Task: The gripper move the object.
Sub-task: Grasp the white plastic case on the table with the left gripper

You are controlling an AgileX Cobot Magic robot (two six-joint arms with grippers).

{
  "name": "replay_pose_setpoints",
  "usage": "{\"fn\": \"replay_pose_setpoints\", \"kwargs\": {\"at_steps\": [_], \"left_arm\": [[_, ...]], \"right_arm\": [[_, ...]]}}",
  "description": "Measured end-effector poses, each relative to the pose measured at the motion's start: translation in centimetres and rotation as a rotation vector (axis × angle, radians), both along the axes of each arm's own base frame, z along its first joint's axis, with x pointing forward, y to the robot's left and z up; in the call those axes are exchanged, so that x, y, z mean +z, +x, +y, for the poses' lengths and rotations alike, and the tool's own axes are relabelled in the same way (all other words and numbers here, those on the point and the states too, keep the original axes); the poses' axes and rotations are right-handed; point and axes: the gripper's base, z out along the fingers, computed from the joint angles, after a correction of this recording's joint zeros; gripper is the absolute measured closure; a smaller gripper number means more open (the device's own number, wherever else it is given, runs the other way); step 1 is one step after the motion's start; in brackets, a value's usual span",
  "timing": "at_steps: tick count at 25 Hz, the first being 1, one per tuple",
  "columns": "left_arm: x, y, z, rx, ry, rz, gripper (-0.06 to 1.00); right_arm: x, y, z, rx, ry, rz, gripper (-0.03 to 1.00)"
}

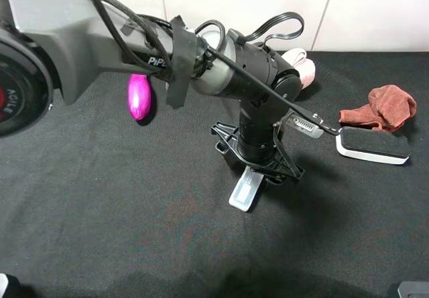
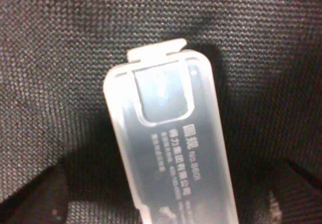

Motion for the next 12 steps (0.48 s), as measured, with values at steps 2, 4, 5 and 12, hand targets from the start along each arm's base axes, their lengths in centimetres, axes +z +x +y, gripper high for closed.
{"fn": "replay_pose_setpoints", "kwargs": {"at_steps": [2,4,5,12], "left_arm": [[0.0,-0.03,-0.02,0.01,-0.003,0.004,0.23],[0.0,-0.05,-0.03,0.016,-0.004,0.007,0.31],[-0.05,-0.09,-0.05,0.021,-0.006,0.011,0.35],[-0.27,-0.13,-0.07,0.043,-0.005,0.019,0.48]], "right_arm": [[0.0,0.0,0.0,0.0,0.0,0.0,0.27],[0.0,0.0,0.0,0.0,0.0,0.0,0.27],[0.0,0.0,0.0,0.0,0.0,0.0,0.27],[0.0,0.0,0.0,0.0,0.0,0.0,0.27]]}}
